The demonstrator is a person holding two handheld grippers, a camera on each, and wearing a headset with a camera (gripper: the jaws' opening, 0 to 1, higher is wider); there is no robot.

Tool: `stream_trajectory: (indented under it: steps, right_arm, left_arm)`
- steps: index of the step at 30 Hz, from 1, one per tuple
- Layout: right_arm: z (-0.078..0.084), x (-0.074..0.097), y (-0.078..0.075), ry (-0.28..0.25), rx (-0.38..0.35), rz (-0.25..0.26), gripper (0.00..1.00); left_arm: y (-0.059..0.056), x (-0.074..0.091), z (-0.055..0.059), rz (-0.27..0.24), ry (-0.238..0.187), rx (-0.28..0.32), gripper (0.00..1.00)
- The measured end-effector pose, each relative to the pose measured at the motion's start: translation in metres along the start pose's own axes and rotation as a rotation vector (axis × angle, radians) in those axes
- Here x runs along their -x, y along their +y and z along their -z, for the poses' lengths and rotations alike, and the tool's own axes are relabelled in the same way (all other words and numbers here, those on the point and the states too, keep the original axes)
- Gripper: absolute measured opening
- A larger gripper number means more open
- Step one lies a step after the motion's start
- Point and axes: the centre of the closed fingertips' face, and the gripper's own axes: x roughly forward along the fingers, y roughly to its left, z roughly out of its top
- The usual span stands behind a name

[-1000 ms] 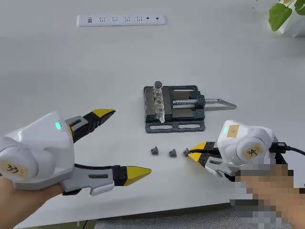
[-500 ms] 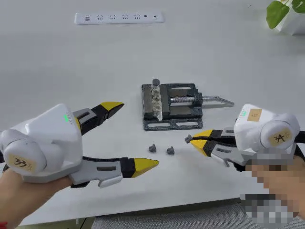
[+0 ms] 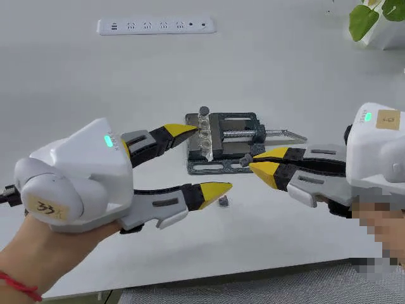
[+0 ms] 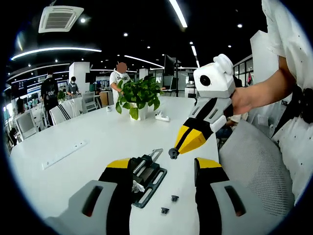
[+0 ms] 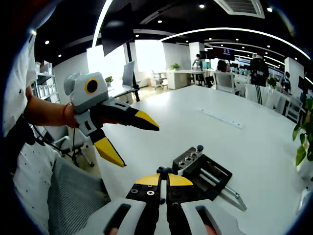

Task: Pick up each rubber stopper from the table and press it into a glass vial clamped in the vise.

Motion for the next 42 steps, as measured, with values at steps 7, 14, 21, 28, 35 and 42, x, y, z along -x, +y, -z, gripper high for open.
stream_trajectory:
  steps: [7,14,21,28,35,42]
  right_arm:
    - [-0.018,0.004,0.006,-0.046,-0.023,-0.011,0.0]
    - [-0.029,0.004,0.011,-0.092,-0.063,-0.025,0.0]
    - [-0.035,0.007,0.012,-0.119,-0.089,-0.031,0.0]
    - [-0.039,0.007,0.014,-0.135,-0.109,-0.039,0.0]
    - [-0.04,0.006,0.014,-0.144,-0.125,-0.043,0.0]
    - [-0.041,0.006,0.014,-0.146,-0.129,-0.04,0.0]
  left_arm:
    - [-0.002,-0.004,-0.01,0.004,-0.026,-0.005,0.33]
    - [-0.001,-0.006,-0.019,0.001,-0.058,0.023,0.21]
    - [-0.002,-0.005,-0.022,0.01,-0.061,0.018,0.15]
    - [-0.004,-0.004,-0.025,0.014,-0.068,0.016,0.11]
    - [-0.004,-0.003,-0.027,0.02,-0.073,0.011,0.08]
    - [-0.006,-0.004,-0.028,0.025,-0.073,0.007,0.05]
